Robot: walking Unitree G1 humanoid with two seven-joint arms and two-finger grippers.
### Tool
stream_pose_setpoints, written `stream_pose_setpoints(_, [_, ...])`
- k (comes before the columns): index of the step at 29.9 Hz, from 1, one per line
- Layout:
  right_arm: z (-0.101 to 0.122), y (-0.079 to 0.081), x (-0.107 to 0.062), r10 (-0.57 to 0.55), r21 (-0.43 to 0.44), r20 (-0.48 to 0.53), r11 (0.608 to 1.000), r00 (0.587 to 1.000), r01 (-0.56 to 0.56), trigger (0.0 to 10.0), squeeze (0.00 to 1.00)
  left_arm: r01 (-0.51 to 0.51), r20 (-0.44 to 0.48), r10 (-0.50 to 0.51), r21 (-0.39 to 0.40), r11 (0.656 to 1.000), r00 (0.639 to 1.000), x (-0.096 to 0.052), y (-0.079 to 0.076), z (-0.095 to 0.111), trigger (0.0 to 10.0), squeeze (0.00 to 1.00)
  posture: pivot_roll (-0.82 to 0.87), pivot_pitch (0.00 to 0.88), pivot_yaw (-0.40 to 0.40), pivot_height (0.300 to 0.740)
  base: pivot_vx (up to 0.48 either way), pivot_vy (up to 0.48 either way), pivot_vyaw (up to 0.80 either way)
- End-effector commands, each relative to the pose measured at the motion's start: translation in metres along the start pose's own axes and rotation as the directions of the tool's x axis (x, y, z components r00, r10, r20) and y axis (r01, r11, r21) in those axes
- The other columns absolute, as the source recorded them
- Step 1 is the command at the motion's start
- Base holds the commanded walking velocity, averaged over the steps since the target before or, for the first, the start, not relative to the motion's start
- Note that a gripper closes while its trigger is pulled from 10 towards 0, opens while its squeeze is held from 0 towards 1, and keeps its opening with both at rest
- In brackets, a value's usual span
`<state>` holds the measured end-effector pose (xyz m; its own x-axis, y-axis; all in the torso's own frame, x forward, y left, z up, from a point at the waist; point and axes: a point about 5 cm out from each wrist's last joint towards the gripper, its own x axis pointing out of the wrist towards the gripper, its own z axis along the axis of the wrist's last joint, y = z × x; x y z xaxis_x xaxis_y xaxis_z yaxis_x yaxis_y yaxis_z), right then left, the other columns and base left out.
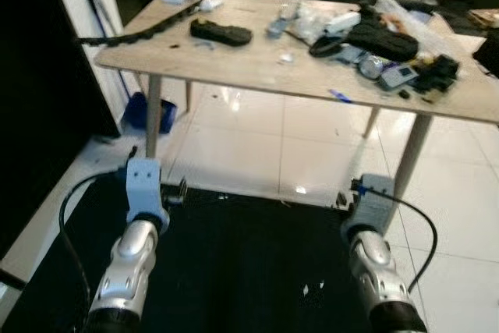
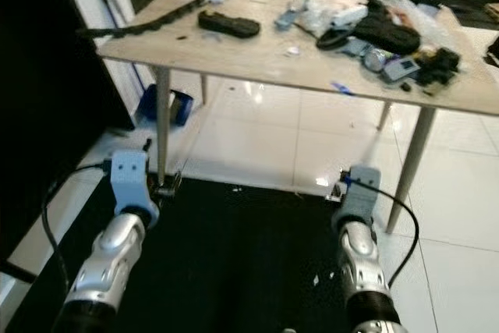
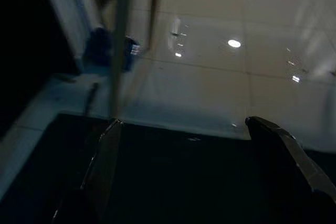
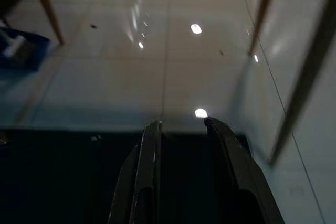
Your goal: Picking trash to rubbish bin
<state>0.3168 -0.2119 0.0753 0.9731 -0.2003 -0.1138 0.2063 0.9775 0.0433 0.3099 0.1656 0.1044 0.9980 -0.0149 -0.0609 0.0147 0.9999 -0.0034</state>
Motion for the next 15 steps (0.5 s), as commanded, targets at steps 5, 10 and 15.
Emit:
stream_pose_setpoints(5, [-0.001,0.009,-0.002,0.016,0.046,0.003,0.999,1.0,-0.016,10.0,0.0,-0.025,-0.034,0.025,0.005,1.0,0.999,-0.004,0.006,-0.006,10.0,0.0,0.02,0.141,-0.016,0.74,0.304,0.0,0.0])
stream_pose_setpoints(10, [0.011,0.011,0.002,0.06,-0.005,0.033,0.998,0.998,-0.06,10.0,0.0,-0.02,-0.03,0.02,0.013,1.0,0.999,-0.004,0.005,-0.005,10.0,0.0,0.02,0.147,-0.015,0.74,0.305,0.0,0.0])
stream_pose_setpoints(15, [0.025,0.012,0.009,0.068,-0.012,0.07,0.998,0.995,-0.067,10.0,0.0,-0.023,-0.027,0.024,0.018,1.0,0.999,-0.003,0.005,-0.004,10.0,0.0,0.02,0.153,-0.021,0.74,0.306,0.0,0.0])
